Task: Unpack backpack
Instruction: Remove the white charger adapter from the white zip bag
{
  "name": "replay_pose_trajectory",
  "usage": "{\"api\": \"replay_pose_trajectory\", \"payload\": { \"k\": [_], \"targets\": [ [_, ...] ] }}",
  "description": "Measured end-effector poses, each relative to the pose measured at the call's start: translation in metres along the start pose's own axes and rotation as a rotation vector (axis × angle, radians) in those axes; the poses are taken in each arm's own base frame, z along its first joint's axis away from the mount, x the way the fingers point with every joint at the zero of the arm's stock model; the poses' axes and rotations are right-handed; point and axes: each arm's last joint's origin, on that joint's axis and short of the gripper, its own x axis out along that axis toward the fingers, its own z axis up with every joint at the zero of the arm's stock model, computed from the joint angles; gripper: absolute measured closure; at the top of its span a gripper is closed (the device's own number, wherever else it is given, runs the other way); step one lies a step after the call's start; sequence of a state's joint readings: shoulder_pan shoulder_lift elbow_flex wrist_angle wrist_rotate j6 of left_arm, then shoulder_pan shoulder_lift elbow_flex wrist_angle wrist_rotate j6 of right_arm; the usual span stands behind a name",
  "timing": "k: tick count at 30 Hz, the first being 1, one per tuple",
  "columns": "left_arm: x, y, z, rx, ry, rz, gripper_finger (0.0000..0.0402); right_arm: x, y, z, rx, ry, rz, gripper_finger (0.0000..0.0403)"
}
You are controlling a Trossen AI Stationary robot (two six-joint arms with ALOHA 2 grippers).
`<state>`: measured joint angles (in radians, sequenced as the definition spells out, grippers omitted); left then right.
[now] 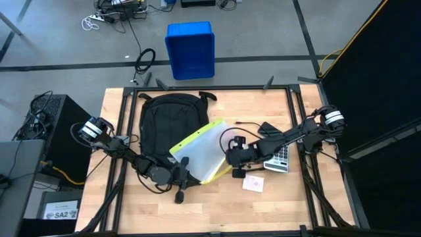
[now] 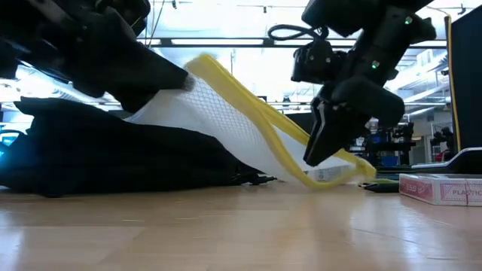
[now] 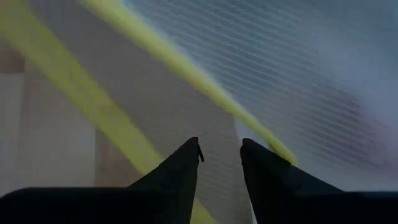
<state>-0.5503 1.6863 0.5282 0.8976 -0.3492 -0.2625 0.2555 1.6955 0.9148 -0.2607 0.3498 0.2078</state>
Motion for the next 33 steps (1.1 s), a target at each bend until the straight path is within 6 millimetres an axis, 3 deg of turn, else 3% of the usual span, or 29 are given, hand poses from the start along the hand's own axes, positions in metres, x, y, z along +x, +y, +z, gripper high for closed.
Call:
{"api": "replay_pose_trajectory", "payload": {
  "k": [6,14,24,28,33],
  "targets": [
    [0.004,-0.011,0.008,0.04,-0.016,-0.064,0.0402,-0.004,0.005,-0.002,0.008,-0.032,-0.12,0.0291],
    [0.009,-0.018,0.022,0.105,-0.064,-0.086,0.0397,-0.008,0.015,-0.007,0.022,-0.014,-0.117,0.0277],
    [0.015,-0.028,0.036,0.147,-0.102,-0.148,0.0322,-0.01,0.017,-0.018,0.03,0.068,-0.138,0.0256],
    [0.016,-0.027,0.039,0.196,-0.123,-0.089,0.0293,-0.011,0.018,-0.019,0.043,0.074,-0.139,0.025],
    [0.019,-0.009,0.042,0.235,-0.132,0.186,0.0285,-0.012,0.022,-0.018,0.052,0.052,-0.125,0.0247]
  ]
}}
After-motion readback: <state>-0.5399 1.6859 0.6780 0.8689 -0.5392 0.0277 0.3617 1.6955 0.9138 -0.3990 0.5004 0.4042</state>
